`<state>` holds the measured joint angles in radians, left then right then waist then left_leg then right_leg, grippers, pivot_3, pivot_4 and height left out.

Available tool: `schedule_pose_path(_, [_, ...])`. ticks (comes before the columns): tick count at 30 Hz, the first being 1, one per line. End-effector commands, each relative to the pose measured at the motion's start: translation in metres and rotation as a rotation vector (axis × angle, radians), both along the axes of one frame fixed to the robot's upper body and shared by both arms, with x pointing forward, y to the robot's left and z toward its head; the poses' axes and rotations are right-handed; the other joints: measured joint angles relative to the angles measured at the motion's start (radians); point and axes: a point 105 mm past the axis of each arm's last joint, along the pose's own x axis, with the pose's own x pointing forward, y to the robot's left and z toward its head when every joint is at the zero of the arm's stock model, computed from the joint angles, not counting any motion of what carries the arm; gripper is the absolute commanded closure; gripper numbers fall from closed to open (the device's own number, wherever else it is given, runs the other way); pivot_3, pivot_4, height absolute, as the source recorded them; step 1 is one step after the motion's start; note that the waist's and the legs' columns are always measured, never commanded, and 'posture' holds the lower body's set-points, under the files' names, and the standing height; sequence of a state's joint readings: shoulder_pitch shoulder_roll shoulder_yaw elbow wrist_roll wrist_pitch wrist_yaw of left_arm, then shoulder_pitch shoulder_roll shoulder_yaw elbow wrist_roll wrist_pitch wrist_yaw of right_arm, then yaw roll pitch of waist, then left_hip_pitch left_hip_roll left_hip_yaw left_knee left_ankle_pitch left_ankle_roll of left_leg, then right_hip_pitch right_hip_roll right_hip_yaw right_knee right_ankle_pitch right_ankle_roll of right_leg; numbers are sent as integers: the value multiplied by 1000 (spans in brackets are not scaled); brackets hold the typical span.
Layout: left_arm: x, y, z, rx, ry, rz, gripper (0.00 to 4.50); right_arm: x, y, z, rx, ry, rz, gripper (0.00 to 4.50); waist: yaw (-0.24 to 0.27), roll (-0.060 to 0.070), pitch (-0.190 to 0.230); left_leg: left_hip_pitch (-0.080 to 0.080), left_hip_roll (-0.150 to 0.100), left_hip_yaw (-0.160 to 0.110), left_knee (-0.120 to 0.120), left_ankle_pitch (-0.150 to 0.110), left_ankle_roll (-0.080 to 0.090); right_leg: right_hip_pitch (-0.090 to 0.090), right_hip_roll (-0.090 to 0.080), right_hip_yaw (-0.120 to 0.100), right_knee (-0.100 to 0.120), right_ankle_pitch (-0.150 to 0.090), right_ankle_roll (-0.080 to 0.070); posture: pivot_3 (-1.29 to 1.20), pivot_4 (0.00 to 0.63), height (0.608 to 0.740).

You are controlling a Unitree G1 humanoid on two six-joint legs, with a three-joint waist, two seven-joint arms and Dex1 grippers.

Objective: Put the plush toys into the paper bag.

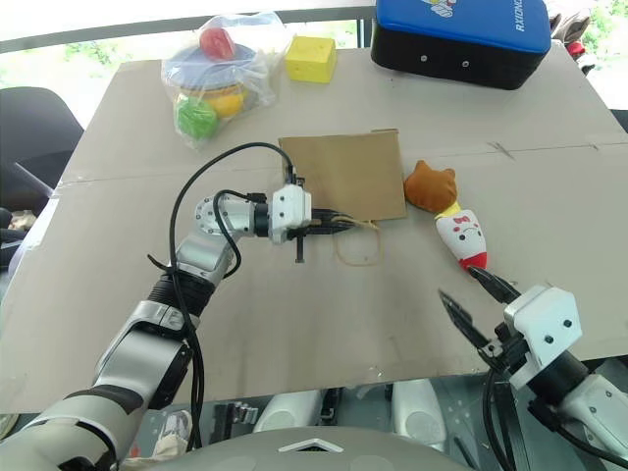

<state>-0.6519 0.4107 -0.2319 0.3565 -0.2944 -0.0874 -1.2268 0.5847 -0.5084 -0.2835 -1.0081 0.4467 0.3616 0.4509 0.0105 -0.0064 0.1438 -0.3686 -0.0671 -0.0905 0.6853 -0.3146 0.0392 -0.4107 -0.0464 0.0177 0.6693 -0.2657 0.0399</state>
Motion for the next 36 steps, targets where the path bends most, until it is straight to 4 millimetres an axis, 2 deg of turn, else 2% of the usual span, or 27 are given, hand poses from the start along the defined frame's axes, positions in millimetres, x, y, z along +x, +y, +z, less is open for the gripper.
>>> schedule_pose_path(1, [-17, -7, 35, -181, 194, -79, 4500, 28, 18, 21, 37, -123, -7, 3968, -6, 0, 0, 0, 0, 0, 1, 0, 0, 0, 0, 0, 1, 0, 0, 0, 150, 740])
schedule_pose_path(2, [-18, -8, 37, -205, 241, -79, 4500, 40, 24, 26, 70, -150, -3, 4380, -8, 0, 0, 0, 0, 0, 2, 0, 0, 0, 0, 1, 1, 0, 0, 0, 150, 740])
schedule_pose_path(3, [-19, -8, 38, -227, 286, -72, 4500, 50, 30, 30, 98, -172, 10, 4450, -11, -1, 0, 0, 0, 0, 2, 0, 0, 0, 0, 1, 2, 0, 0, 0, 150, 740])
schedule_pose_path(6, [-21, -10, 42, -289, 419, -54, 4500, 82, 50, 50, 217, -270, 22, 4450, -18, -1, 0, 0, 0, -1, 1, 0, 0, -1, 0, 0, 3, 0, 0, 0, 150, 740])
schedule_pose_path(10, [-21, -11, 52, -372, 551, -16, 4500, 102, 69, 65, 329, -378, 81, 4450, -22, -1, 0, -1, 0, -2, 1, 0, -1, -3, 1, 1, 3, 0, 0, 0, 150, 740])
schedule_pose_path(13, [-9, -9, 65, -506, 666, 67, 4500, 108, 86, 49, 303, -387, 156, 4450, -22, -1, 0, -1, -1, -2, 1, 0, -1, -3, 1, 0, 2, 0, 0, 0, 150, 740])
schedule_pose_path(20, [-1, 1, 81, -681, 835, 116, 4500, 105, 93, 35, 341, -403, 203, 4450, -27, -1, 0, -1, -1, -1, 1, 1, -1, -5, 1, 2, 3, 0, 0, 0, 150, 740])
schedule_pose_path(28, [1, 4, 91, -766, 925, 111, 4500, 113, 100, 23, 347, -384, 226, 4450, -25, -1, 0, 0, -1, -1, 1, 1, -2, -5, 1, 2, 5, 0, 0, 0, 150, 740])
schedule_pose_path(32, [-1, 3, 99, -798, 953, 98, 4500, 121, 109, -2, 285, -300, 248, 4450, -26, -1, 0, 0, -1, -1, 1, 1, -2, -5, 1, 2, 4, 0, 0, 0, 150, 740])
schedule_pose_path(36, [-7, 1, 101, -793, 964, 72, 4500, 133, 115, -17, 224, -211, 249, 4450, -27, -1, 0, 0, -1, -1, 1, 1, -2, -5, 1, 3, 4, 0, 0, 0, 150, 740])
